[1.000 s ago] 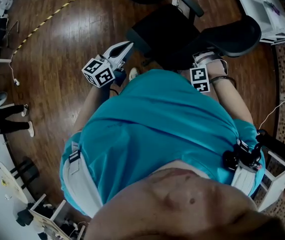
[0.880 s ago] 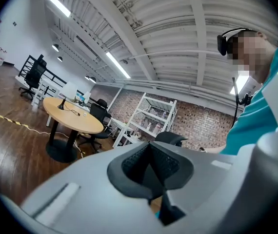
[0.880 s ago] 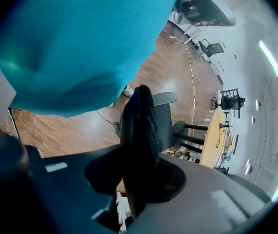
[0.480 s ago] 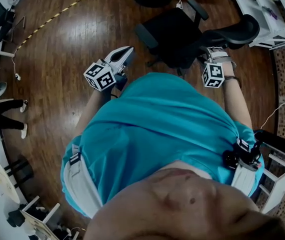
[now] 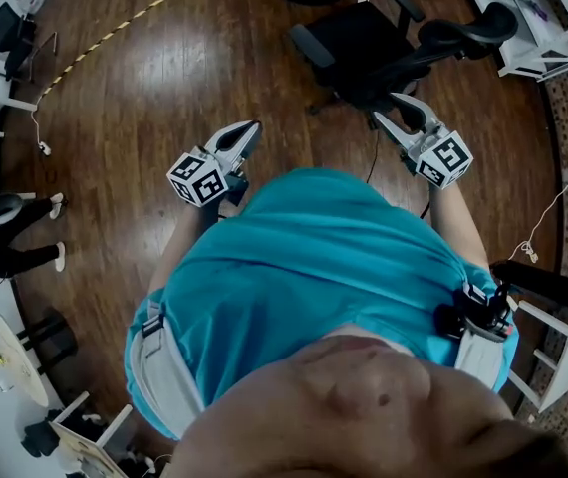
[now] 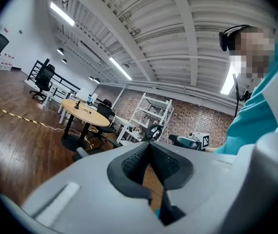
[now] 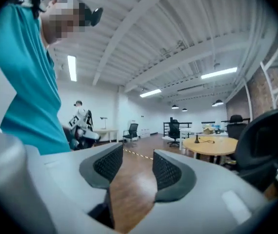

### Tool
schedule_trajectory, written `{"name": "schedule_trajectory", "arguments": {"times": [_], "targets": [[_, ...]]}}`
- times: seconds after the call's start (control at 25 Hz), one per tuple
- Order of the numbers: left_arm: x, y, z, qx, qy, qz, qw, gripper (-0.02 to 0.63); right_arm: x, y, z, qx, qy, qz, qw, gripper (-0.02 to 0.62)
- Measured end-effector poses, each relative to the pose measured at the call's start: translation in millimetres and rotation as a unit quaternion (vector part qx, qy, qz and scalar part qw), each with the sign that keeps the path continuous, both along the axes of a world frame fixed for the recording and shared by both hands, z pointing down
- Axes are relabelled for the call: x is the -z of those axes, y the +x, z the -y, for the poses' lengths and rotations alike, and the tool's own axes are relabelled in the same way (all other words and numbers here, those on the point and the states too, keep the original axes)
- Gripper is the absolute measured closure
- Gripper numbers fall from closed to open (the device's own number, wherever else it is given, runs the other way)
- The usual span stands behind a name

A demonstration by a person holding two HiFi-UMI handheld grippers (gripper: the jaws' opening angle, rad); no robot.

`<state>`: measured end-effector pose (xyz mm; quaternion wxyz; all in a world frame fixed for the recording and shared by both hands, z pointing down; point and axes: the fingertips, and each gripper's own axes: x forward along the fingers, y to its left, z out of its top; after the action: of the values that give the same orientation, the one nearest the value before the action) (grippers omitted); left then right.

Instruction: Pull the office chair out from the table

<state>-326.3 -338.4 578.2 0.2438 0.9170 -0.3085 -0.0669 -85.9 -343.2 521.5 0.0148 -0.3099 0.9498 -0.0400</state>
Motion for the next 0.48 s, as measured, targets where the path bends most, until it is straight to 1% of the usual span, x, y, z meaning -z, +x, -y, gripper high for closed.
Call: {"name": "schedule_trajectory", "arguments": {"times": [0.08,0.12,0.32,0.48], "targets": [[-0.3,9.1,-21.6,-0.003,0.005,0.002,1.0000,0.604,11.7,-0.8,-23.1,0.025,-0.007,0.049,0.998,0.420],[1.0,16.1,-31.8,-0.004,0.008,0.002,1.0000,0.604,15.3,2.4,-33.9,0.034,-0.010,0.063,0.997,0.422],[9.7,60.2,-99.1,-0.007,0.019,-0.003,0.9998,0.606,10.8,29.5,-100.9,0.063,-0.014,0.070,0.995,0.423],[3.4,96.0,-153.2,0.014,0.024,-0.003,0.9996,0.604,0.3,53.5,-149.4,0.082,-0.009,0.077,0.994,0.423]]}}
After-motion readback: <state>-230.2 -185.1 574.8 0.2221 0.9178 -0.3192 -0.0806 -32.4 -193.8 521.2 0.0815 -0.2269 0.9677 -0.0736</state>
